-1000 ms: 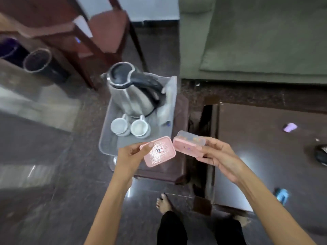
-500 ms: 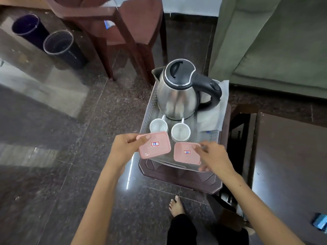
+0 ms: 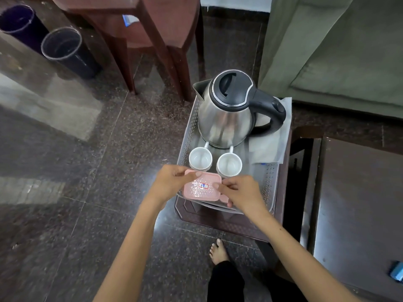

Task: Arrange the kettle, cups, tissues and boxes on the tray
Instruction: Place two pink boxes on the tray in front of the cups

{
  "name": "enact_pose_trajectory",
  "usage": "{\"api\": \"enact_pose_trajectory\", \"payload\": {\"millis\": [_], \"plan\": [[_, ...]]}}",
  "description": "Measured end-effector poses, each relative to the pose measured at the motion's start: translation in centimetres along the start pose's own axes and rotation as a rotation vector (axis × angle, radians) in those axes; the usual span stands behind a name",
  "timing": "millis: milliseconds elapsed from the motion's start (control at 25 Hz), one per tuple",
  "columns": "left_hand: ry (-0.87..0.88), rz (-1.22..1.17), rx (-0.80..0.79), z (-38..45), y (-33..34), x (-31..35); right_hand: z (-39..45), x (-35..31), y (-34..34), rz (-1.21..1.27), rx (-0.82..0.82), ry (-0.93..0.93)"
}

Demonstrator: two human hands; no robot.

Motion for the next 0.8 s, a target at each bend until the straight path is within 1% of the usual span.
{"api": "enact_pose_trajectory", "payload": {"millis": [40, 80, 160, 200, 280, 360, 440, 520, 600, 680, 800], "plan": [[0.03, 0.031, 0.036, 0.0, -0.3, 0.3, 0.3, 0.5, 0.2, 0.004, 0.006, 0.016], [0.08, 0.081, 0.112, -0.2, -0.8, 0.6, 0.3, 1.0, 0.3, -0.007, 0.018, 0.028], [0.229, 0.227, 0.327, -1.7, -1.7, 1.6, 0.4, 1.8, 0.2, -0.125, 0.051, 0.025], [0.308, 0.34, 0.41, -2.6, -1.4, 2.1, 0.5, 1.8, 0.3, -0.213, 0.055, 0.014], [0.437, 0.618, 0.48, -4.2, 1.3, 2.4, 0.6, 1.8, 1.0, -0.284, 0.03, 0.008], [0.497, 0.862, 0.505, -4.7, 4.0, 1.6, 0.7, 1.5, 1.2, -0.343, 0.013, 0.014], [0.443, 1.036, 0.457, -3.7, 5.6, -0.2, 0.5, 0.8, -0.5, -0.476, 0.061, 0.004], [0.374, 1.077, 0.423, -2.7, 6.1, -1.5, -0.2, 0.3, -2.9, -0.574, 0.124, -0.021], [0.349, 1.093, 0.406, -2.3, 6.4, -2.1, -0.8, 0.3, -4.7, -0.66, 0.157, -0.054], [0.357, 1.134, 0.417, -2.1, 6.9, -2.1, -0.9, 1.0, -5.2, -0.732, 0.126, -0.062], [0.347, 1.152, 0.426, -1.9, 7.2, -1.8, -0.7, 2.2, -4.5, -0.794, 0.016, -0.026]]}}
Point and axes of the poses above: each hand's wrist, its own z-axis towards the middle knuckle, its own y-axis out of the palm, x = y × z, the point moved 10 cm from there along z, towards the middle knuckle, and after that the axes turned 15 degrees about -y, right-handed, at the moved point
